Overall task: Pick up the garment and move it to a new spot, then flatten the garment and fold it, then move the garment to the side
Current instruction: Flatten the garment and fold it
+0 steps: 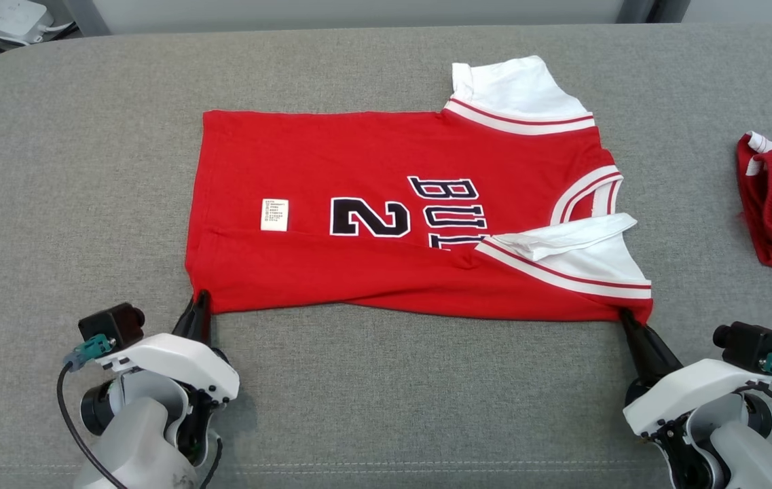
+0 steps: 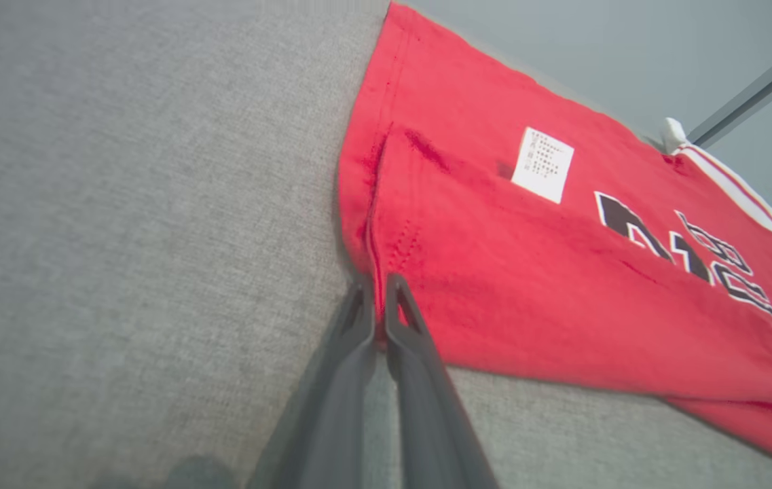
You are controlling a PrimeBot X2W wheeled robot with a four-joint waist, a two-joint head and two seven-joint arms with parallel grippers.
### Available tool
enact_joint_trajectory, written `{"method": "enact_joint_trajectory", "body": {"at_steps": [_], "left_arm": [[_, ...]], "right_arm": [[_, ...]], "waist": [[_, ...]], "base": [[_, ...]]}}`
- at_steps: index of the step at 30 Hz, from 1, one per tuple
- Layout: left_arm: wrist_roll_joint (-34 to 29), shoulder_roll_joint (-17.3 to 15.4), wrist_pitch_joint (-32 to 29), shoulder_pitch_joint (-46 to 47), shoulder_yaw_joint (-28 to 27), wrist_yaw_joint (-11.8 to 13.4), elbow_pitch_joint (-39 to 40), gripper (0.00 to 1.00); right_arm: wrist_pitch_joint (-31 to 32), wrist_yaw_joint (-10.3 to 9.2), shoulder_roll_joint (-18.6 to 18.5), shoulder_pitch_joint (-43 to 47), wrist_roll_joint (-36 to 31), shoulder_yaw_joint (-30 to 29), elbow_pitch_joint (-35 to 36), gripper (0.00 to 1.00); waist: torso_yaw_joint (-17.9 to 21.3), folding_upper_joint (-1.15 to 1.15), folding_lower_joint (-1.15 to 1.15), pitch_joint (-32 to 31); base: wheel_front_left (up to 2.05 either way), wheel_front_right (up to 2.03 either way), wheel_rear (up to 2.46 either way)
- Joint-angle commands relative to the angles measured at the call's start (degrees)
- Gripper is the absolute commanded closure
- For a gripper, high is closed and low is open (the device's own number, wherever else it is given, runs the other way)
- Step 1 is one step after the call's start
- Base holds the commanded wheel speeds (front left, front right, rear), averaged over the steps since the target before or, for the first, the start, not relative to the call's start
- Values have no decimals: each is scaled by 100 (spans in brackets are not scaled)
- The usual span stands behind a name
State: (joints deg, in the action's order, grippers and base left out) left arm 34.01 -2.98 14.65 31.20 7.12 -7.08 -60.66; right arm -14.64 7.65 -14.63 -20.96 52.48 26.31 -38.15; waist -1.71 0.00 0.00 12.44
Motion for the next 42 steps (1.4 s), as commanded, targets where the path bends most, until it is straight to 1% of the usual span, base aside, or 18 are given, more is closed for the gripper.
{"method": "enact_joint_trajectory", "body": {"at_steps": [1, 5, 9, 15, 25, 33, 42], "left_arm": [[21, -195, 35, 198, -150, -37, 196, 100], [108, -262, 35, 111, -129, -39, 459, 100], [91, -350, 35, 50, -103, -39, 486, 100], [-92, -446, 35, -16, -47, -40, 367, 100], [-416, -460, 35, -173, 42, 22, 103, 100], [-515, -381, 35, -451, -17, 36, 92, 100], [-593, -411, 35, -662, -135, 74, 46, 100]], "right_arm": [[-36, -16, -120, -102, -35, 69, 103, 100], [-36, -16, -239, -137, -12, 115, 131, 100], [-36, -16, -374, -172, 65, 235, 158, 100], [75, -16, -618, -192, 260, 497, 203, 100], [243, -16, -895, -66, 551, 810, 255, 100], [466, -16, -1001, 141, 762, 997, 280, 100], [675, -16, -1042, 413, 930, 1188, 408, 100]], "waist": [[-4, 0, 0, -6], [-29, 0, 0, -33], [-49, 0, 0, -63], [-70, 0, 0, -141], [-167, 0, 0, -413], [-283, 0, 0, -699], [-237, 0, 0, -938]], "base": [[0, 0, 0], [0, 0, 0], [0, 0, 0], [0, 0, 0], [0, 0, 0], [0, 0, 0], [0, 0, 0]]}}
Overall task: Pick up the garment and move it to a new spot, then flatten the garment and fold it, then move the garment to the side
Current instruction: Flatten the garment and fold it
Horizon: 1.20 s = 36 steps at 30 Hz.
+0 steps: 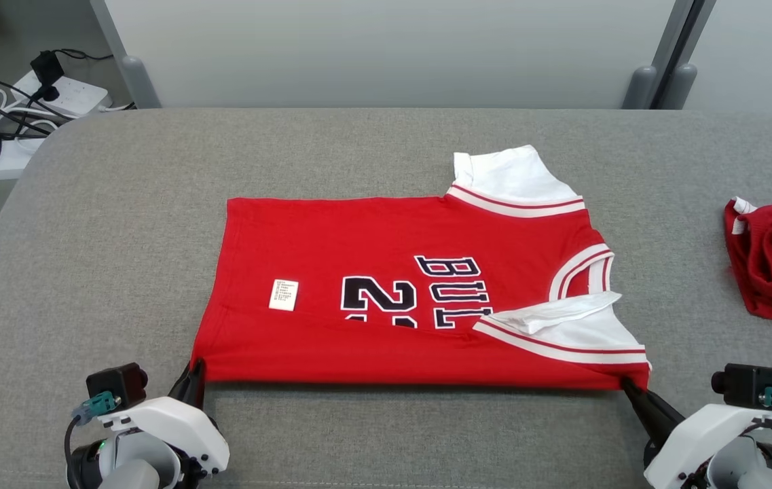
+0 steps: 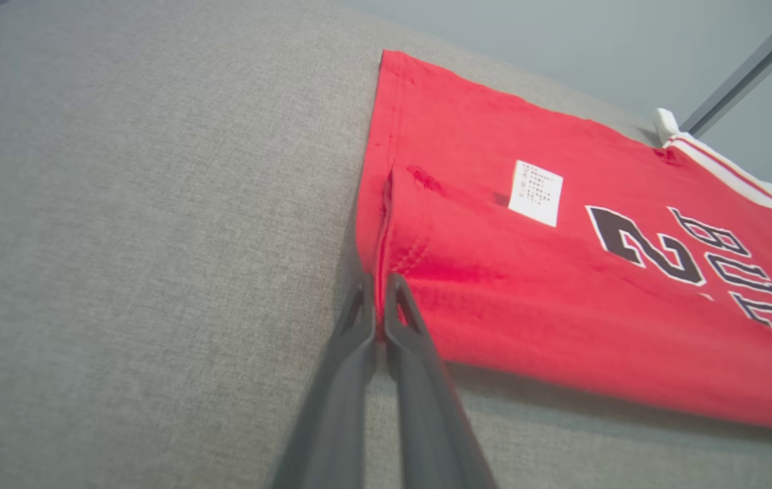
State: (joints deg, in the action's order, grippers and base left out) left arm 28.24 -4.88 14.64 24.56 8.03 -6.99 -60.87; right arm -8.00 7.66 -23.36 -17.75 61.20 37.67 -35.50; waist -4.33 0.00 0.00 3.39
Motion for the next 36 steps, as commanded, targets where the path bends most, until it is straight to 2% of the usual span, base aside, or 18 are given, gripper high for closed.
{"method": "enact_joint_trajectory", "body": {"at_steps": [1, 13, 14, 15, 16, 22, 27, 33, 36], "left_arm": [[-16, -221, 36, 2, -225, 65, 66, 100], [-166, -218, 36, -141, -269, 133, -22, 100], [-188, -218, 36, -135, -262, 143, -27, 73], [-195, -213, 36, -130, -266, 152, -39, 22], [-218, -214, 36, -124, -252, 164, -69, 0], [-325, -233, 36, -150, -354, 430, 89, 0], [-522, -320, 36, -246, -439, 580, 543, 0], [-757, -283, 36, -409, -581, 652, 1183, 0], [-902, -249, 36, -469, -627, 679, 1480, 0]], "right_arm": [[11, -17, -168, 92, 58, 52, 144, 100], [43, -17, -180, 276, 114, 101, 234, 100], [44, -17, -177, 269, 98, 101, 218, 58], [48, -17, -169, 261, 85, 99, 199, 0], [43, -17, -158, 253, 76, 88, 180, 0], [-250, -17, -160, 196, 6, -205, 5, 0], [-541, -17, -195, 124, -225, -540, -139, 0], [-689, -17, -22, 15, -848, -1077, -175, 0], [-696, -17, 98, -6, -1341, -1651, 40, 0]], "waist": [[24, 0, 0, -32], [44, 0, 0, -82], [40, 0, 0, -72], [37, 0, 0, -64], [36, 0, 0, -56], [19, 0, 0, -50], [25, 0, 0, -66], [42, 0, 0, -80], [60, 0, 0, -63]], "base": [[0, 0, 0], [0, 0, 0], [0, 0, 0], [0, 0, 0], [0, 0, 0], [0, 0, 0], [0, 0, 0], [0, 0, 0], [0, 0, 0]]}}
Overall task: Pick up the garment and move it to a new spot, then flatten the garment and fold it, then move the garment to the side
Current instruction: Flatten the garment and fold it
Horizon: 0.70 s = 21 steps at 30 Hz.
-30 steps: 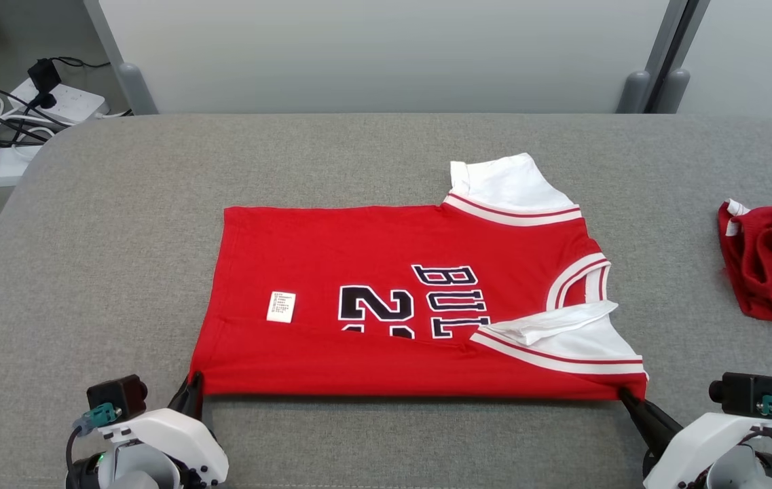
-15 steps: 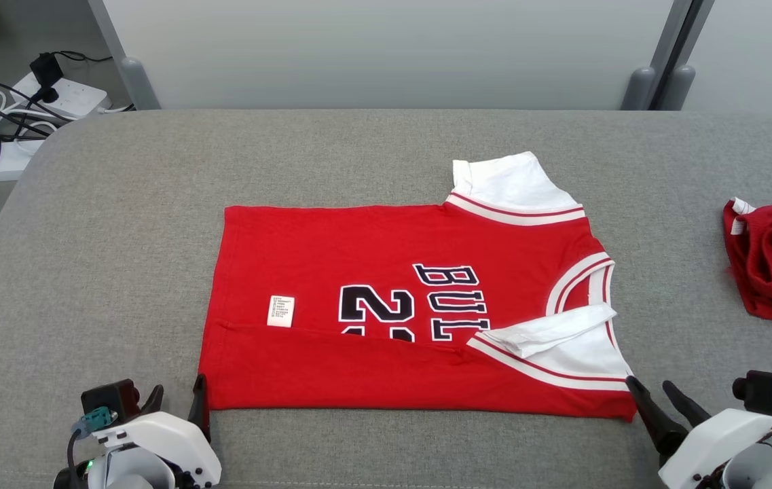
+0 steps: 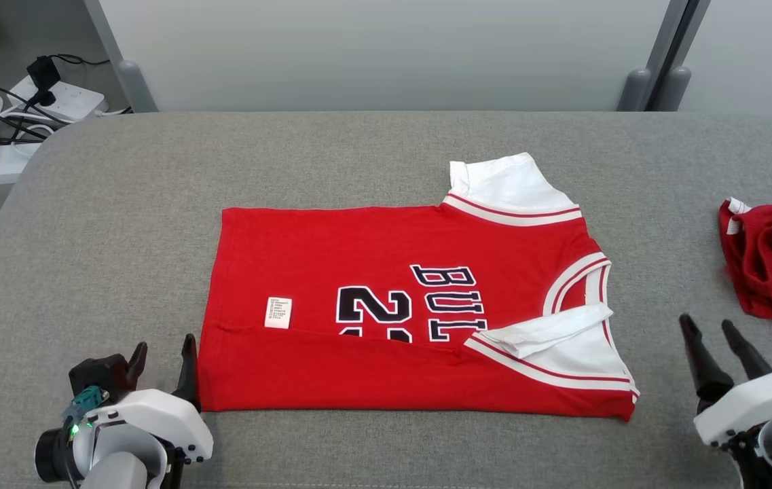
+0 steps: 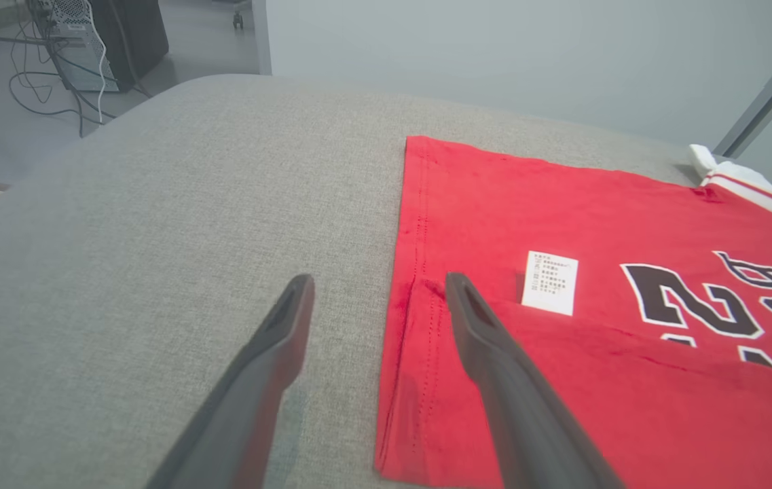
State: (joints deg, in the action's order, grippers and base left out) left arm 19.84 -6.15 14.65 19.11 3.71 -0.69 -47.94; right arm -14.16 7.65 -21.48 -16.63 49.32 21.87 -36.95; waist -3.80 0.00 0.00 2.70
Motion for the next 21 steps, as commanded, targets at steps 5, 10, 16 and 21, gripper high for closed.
{"method": "enact_joint_trajectory", "body": {"at_steps": [5, 10, 16, 21], "left_arm": [[-356, -62, 35, -15, -237, 78, 725, 0], [-558, -10, 35, -42, -251, 61, 1083, 0], [-820, 47, 35, 63, -211, 2, 1417, 0], [-969, 77, 35, 397, -121, -96, 1391, 0]], "right_arm": [[-83, -16, 262, 52, -1226, -1108, 818, 0], [-83, -16, 586, 179, -1995, -1669, 1344, 0], [-83, -16, 955, 102, -2620, -1976, 1706, 0], [-84, -16, 1109, -121, -2910, -1963, 1777, 0]], "waist": [[22, 0, 0, 35], [27, 0, 0, 84], [44, 0, 0, 298], [58, 0, 0, 588]], "base": [[0, 0, 0], [0, 0, 0], [0, 0, 0], [0, 0, 0]]}}
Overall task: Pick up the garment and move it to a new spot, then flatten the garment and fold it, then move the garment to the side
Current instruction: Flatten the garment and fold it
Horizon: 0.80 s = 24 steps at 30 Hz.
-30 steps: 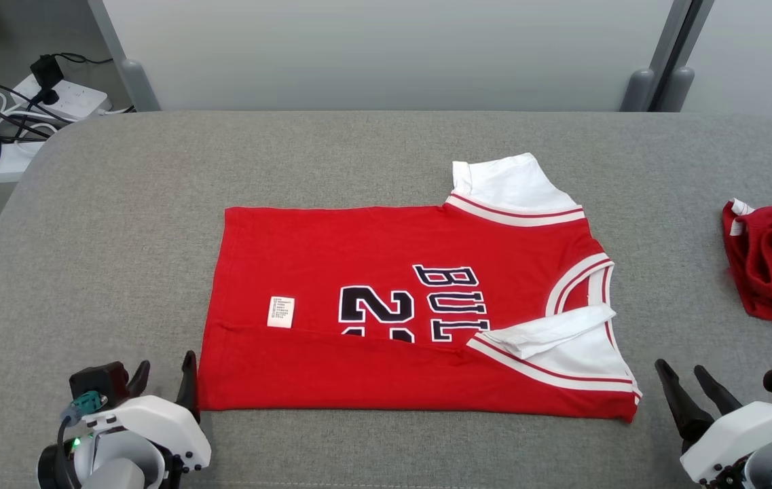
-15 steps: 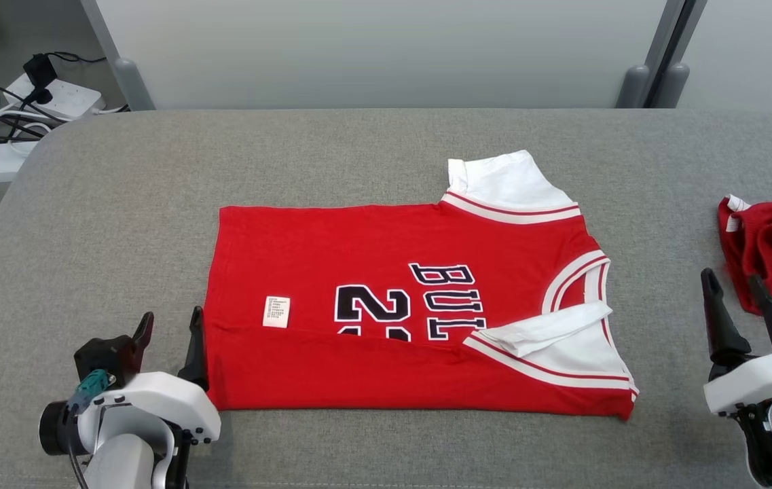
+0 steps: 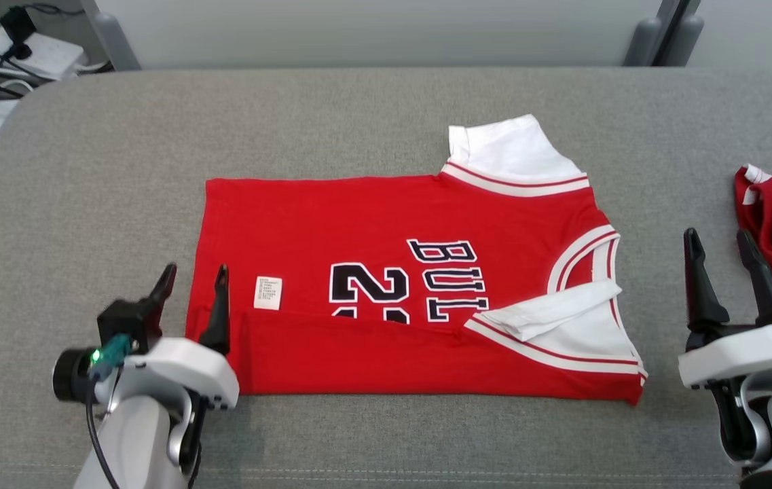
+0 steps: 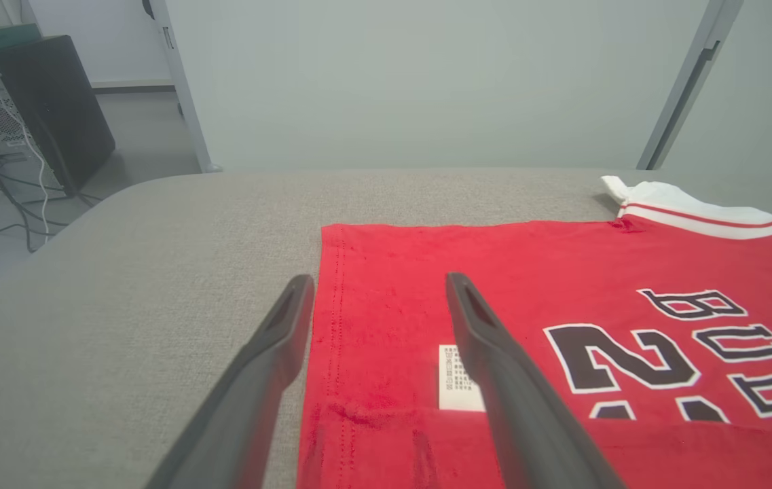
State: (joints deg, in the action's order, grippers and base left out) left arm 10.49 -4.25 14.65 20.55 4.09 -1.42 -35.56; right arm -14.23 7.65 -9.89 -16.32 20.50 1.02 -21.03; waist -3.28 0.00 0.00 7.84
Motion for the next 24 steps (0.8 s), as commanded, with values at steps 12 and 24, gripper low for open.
{"method": "enact_joint_trajectory", "body": {"at_steps": [12, 24], "left_arm": [[-149, -560, -169, 1974, 44, -404, -1024, 0], [312, -1532, -1124, 3443, 711, -603, -1822, 0]], "right_arm": [[-76, -16, 70, -769, 62, 438, 186, 0], [-76, -16, 107, -971, 399, 768, 270, 0]], "waist": [[266, 0, 0, 1019], [691, 0, 0, 1647]], "base": [[0, 0, 0], [0, 0, 0]]}}
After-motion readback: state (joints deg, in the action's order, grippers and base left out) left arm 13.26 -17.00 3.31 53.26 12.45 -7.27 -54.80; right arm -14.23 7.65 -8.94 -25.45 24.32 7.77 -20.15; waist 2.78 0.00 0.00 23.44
